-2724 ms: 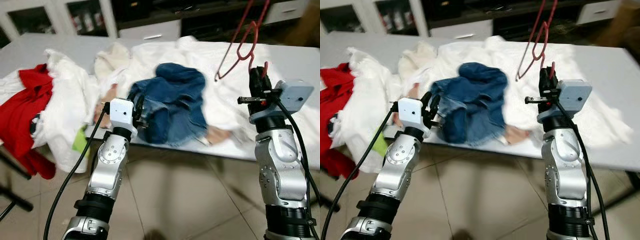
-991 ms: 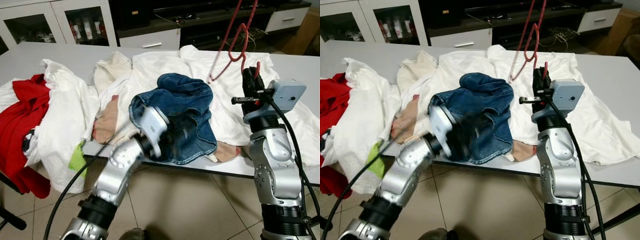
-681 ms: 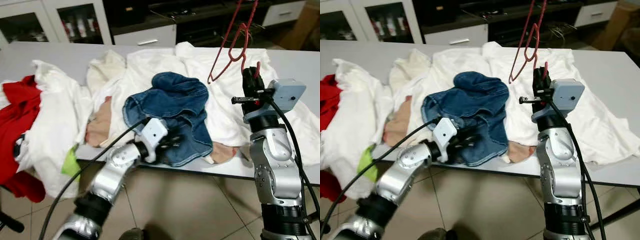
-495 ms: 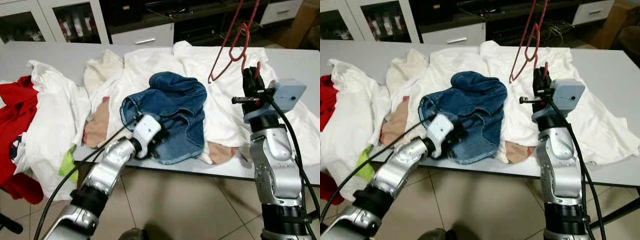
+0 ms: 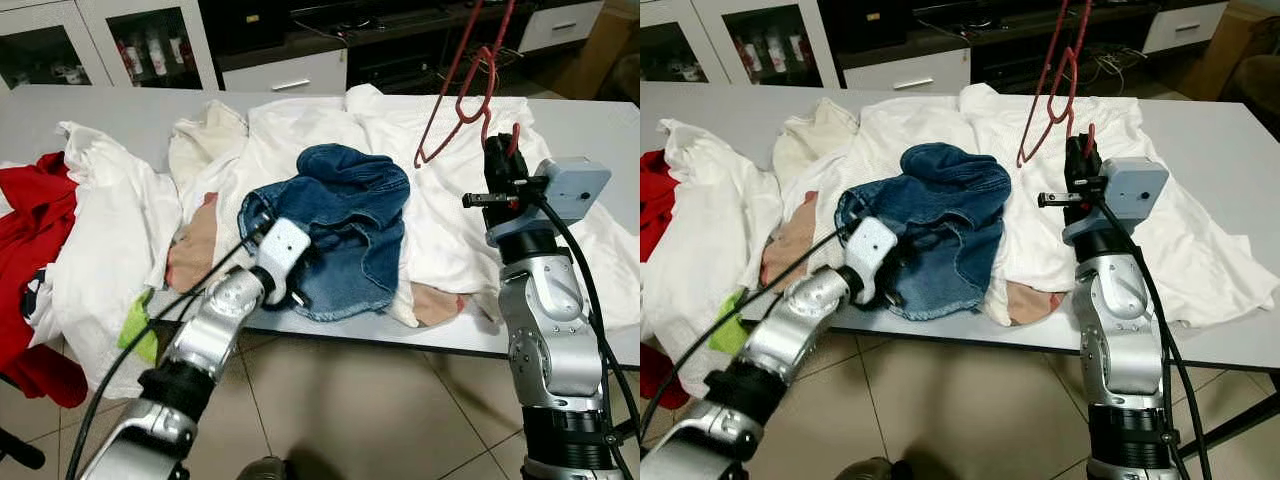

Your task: Hang hanger

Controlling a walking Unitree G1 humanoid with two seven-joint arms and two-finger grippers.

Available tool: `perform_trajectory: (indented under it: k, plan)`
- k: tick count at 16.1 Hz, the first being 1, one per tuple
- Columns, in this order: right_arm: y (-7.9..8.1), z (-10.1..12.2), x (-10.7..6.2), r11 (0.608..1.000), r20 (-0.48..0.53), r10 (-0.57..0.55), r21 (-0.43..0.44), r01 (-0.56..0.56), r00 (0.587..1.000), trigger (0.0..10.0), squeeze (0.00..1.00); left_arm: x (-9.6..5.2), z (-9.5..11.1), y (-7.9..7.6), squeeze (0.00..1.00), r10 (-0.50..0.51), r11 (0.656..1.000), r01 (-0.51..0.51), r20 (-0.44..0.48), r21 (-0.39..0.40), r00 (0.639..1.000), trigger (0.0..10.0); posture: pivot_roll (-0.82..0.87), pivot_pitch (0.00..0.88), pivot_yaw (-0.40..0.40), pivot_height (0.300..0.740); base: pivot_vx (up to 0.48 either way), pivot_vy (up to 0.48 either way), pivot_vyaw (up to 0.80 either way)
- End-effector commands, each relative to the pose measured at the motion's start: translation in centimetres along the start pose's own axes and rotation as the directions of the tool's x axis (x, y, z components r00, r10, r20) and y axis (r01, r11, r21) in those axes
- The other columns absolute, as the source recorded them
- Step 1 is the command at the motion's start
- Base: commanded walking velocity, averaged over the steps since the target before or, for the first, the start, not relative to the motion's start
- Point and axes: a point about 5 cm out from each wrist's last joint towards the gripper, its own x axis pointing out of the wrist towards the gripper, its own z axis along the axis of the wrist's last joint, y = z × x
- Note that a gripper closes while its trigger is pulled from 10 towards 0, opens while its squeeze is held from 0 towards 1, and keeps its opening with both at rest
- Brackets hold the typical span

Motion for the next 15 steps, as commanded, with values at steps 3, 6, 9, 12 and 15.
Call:
perform_trajectory:
  k: [3,6,9,12,15]
  plan:
    - [0.1,0.1,0.2,1.0,0.006,-0.004,0.006,0.004,1.0,10.0,0.0,-0.7,0.7,3.8,0.0,0.188,0.981,-0.189,0.029,0.042,0.982,0.0,0.08,0.0,0.052,0.74,0.0,0.0,0.0]
    - [0.1,0.1,0.2,1.0,0.006,-0.003,0.006,0.003,1.0,10.0,0.0,-0.8,0.7,4.3,0.0,0.224,0.974,-0.225,0.032,0.033,0.974,0.0,0.08,0.0,0.052,0.74,0.0,0.0,0.0]
    - [0.1,0.1,0.2,1.0,0.006,-0.003,0.006,0.003,1.0,10.0,0.0,-0.8,0.7,4.3,0.0,0.224,0.974,-0.225,0.032,0.033,0.974,0.0,0.08,0.0,0.052,0.74,0.0,0.0,0.0]
    - [0.1,0.1,0.2,1.0,0.006,-0.003,0.006,0.003,1.0,10.0,0.0,-0.8,0.7,4.3,0.0,0.224,0.974,-0.225,0.032,0.033,0.974,0.0,0.08,0.0,0.052,0.74,0.0,0.0,0.0]
    - [0.1,0.1,0.2,1.0,0.006,-0.003,0.006,0.003,1.0,10.0,0.0,-0.8,0.7,4.3,0.0,0.224,0.974,-0.225,0.032,0.033,0.974,0.0,0.08,0.0,0.052,0.74,0.0,0.0,0.0]
